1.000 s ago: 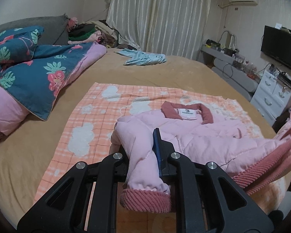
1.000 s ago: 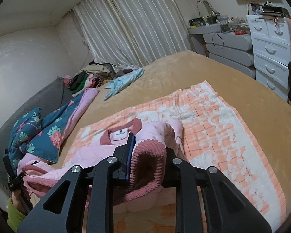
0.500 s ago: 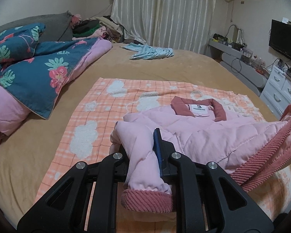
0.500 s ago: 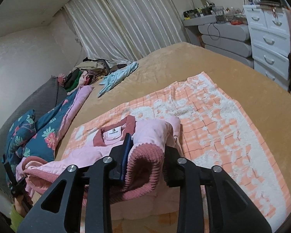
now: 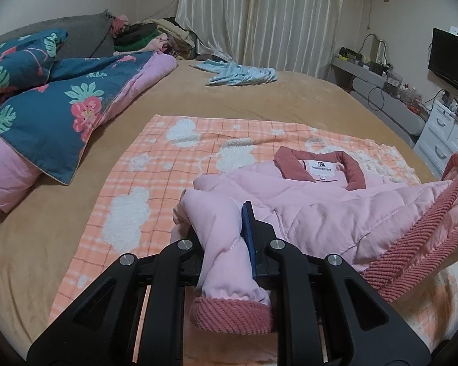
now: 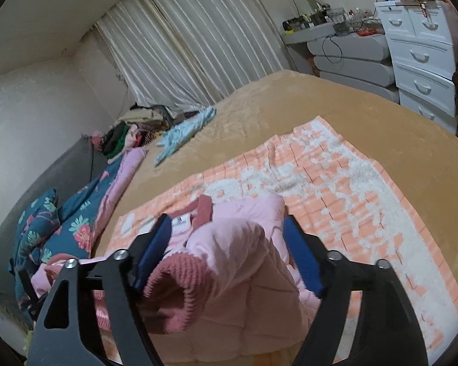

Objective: Fold large clothes
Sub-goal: 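Lay the hem over the collar and open the right tool, then open the left tool and release the folded hem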

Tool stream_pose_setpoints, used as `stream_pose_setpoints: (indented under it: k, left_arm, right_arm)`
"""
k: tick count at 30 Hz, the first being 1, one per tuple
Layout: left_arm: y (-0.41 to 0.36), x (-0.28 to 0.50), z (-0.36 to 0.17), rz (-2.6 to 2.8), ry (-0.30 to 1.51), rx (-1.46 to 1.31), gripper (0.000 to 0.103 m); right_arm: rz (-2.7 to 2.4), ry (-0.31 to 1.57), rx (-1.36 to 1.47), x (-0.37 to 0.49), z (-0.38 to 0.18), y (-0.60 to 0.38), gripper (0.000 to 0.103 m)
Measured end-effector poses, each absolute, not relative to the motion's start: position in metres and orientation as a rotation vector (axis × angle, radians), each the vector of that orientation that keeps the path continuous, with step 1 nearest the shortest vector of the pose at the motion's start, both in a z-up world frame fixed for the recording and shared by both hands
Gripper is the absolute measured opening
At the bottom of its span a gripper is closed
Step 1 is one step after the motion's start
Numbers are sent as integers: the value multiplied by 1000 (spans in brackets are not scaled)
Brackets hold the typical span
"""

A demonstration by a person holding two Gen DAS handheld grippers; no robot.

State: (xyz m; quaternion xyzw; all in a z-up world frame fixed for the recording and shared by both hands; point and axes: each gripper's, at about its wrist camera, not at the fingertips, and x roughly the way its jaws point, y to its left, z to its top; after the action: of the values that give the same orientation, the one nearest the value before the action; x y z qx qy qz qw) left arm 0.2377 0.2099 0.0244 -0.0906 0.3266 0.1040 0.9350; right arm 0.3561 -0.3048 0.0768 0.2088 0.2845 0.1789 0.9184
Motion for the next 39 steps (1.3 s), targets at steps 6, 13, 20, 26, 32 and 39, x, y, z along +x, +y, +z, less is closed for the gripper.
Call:
stream_pose_setpoints:
  k: [6, 13, 20, 26, 32, 39]
  left_arm:
    - [210, 244, 20, 215, 676, -184, 10]
    - [211, 251, 15, 216, 682, -193, 10]
    - [209, 259, 13, 216, 689, -194, 14]
    - [205, 264, 13, 211, 691, -197, 23]
    - [195, 252, 35, 150, 616, -222, 76]
    - [194, 231, 59, 213, 520, -152, 93]
  right_arm:
    - [419, 434, 470, 339, 93, -318, 96]
    - [403, 501, 393, 338, 65, -316, 99]
    - [375, 695, 292, 353, -1, -281, 99]
    - [364, 751, 146, 353, -37, -242, 99]
    - [339, 736, 80, 351, -39, -230, 99]
    - [334, 698, 48, 349, -27, -236, 99]
